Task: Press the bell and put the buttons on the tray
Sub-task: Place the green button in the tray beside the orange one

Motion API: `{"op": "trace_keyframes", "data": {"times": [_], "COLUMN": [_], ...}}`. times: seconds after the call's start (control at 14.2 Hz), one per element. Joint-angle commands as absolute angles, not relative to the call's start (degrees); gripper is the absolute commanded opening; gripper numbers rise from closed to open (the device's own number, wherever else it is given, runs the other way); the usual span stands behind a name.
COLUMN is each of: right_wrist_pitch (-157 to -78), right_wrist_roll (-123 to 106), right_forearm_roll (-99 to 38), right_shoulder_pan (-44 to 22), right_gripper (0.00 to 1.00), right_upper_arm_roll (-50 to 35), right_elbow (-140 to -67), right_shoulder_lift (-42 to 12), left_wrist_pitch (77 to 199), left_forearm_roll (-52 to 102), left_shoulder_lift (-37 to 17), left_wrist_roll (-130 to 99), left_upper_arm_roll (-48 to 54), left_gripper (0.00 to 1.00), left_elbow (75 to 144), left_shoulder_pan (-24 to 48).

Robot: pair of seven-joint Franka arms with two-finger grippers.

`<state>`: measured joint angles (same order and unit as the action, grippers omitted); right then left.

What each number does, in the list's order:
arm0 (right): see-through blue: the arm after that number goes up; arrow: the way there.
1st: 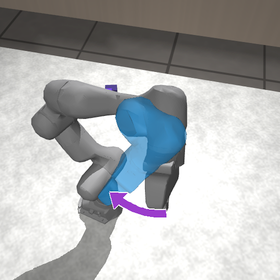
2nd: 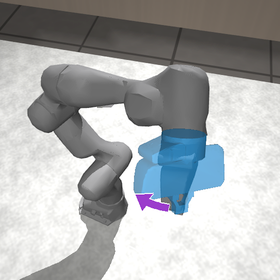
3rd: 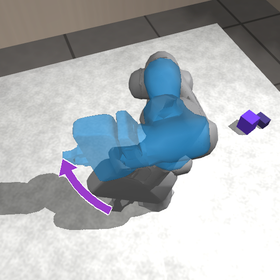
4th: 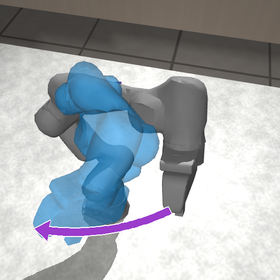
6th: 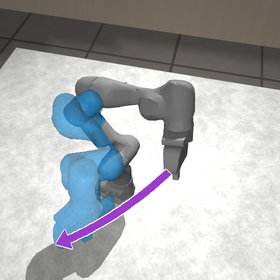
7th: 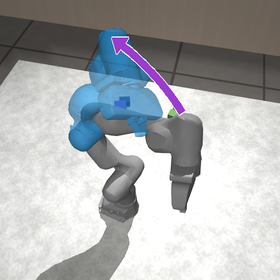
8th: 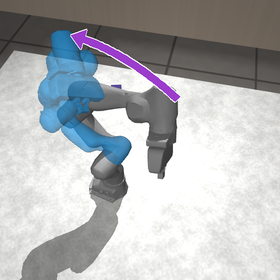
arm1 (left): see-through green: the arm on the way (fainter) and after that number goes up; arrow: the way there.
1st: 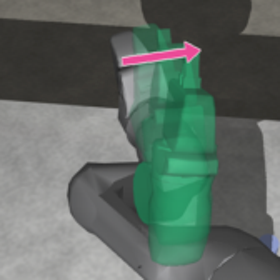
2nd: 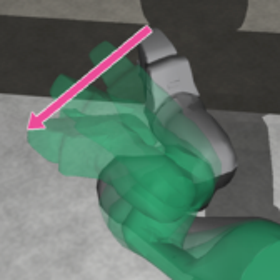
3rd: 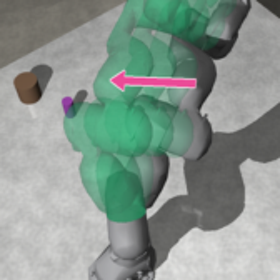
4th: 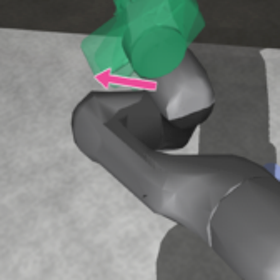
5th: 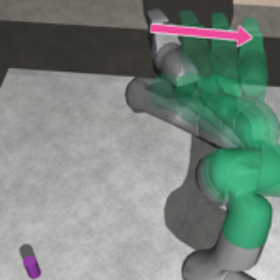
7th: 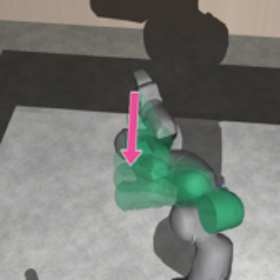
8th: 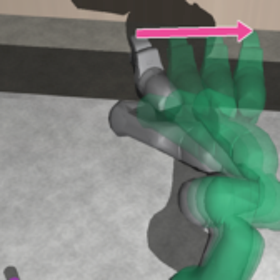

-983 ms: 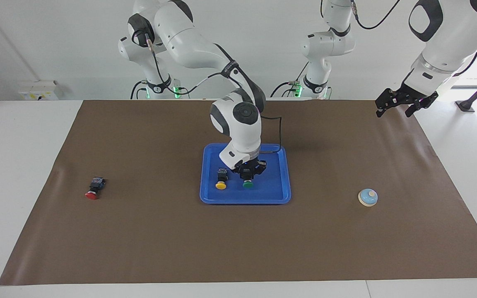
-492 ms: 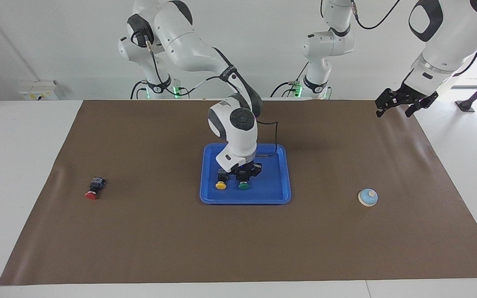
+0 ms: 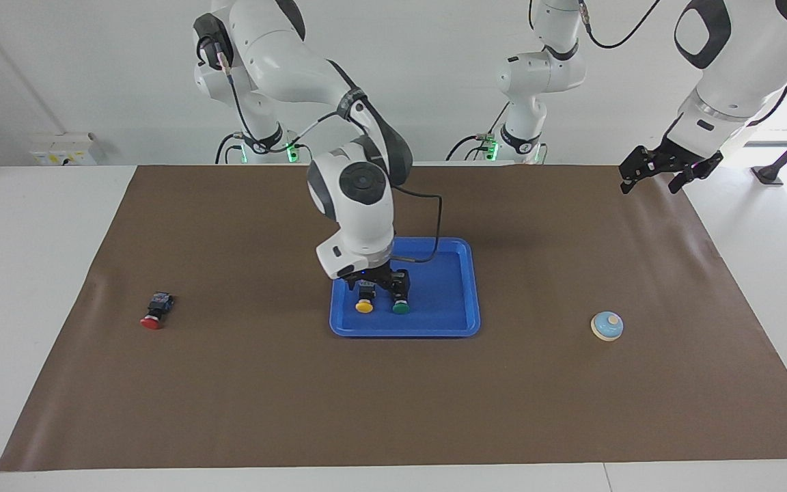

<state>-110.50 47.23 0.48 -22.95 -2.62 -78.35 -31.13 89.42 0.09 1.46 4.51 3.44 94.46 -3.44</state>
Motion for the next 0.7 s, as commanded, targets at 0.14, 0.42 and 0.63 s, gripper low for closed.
{"op": "trace_keyframes", "data": {"times": [0.14,0.42,0.63], "right_wrist_pitch": [-103.28,-103.27,-107.2], "right_wrist_roll": [35.28,18.68,11.79], "right_forearm_roll": [0.88,0.88,3.42], "right_shoulder_pan": [-10.84,0.68,6.31], "right_gripper": [1.0,1.0,1.0], "right_upper_arm_roll": [-3.25,-3.16,-3.16], "right_elbow": [-79.27,-84.89,-91.82], "right_shoulder_lift": [-25.15,-22.15,-19.61], "left_wrist_pitch": [88.68,88.68,88.68], "left_forearm_roll": [0.35,0.35,0.35], "left_shoulder_lift": [1.84,1.85,1.84], "left_wrist_roll": [4.75,4.75,4.75], "left_upper_arm_roll": [3.34,3.43,3.34], "left_gripper": [1.0,1.0,1.0], "left_elbow": [93.96,93.96,93.96], "left_shoulder_pan": [-3.6,-3.6,-3.6]}}
